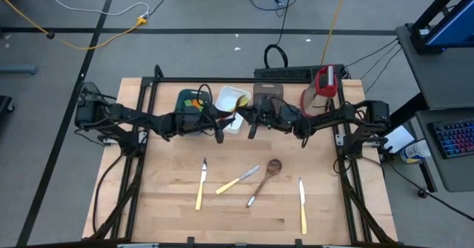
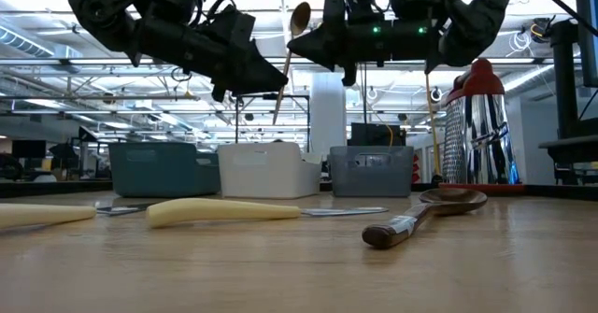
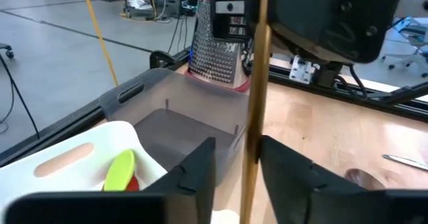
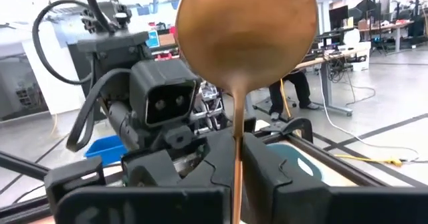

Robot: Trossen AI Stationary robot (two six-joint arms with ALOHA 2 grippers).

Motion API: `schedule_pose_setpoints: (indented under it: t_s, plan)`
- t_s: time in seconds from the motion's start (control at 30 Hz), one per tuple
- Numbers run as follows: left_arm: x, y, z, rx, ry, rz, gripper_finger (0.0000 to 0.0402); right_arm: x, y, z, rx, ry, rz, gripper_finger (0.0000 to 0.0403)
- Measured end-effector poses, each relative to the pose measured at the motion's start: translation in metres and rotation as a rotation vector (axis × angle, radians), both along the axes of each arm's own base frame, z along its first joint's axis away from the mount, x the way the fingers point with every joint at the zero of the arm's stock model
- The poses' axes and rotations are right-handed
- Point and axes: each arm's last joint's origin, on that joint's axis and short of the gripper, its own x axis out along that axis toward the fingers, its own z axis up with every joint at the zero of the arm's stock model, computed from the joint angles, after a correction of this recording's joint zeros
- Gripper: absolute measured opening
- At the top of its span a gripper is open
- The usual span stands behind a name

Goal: Pick & Place Kitchen Items
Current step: Put the gold serving spoon into the white bin

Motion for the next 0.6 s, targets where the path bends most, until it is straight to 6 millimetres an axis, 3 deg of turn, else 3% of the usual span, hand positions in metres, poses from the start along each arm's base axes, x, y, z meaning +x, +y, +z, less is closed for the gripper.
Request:
schedule_pose_setpoints:
  t_s: [0.27, 0.6]
  plan:
    - [0.0001, -0.0006, -0.0002, -0.009, -0.001, -0.005, 0.0013, -0.0003, -0.0003, 0.0012, -0.001, -0.012, -0.005, 0.0012]
    - [-0.0008, -0.0006, -0.0039, -0.095, 0.006, 0.015, 0.0008, 0.0002, -0.0032, -0.0062, -0.037, 0.086, -0.026, 0.0035]
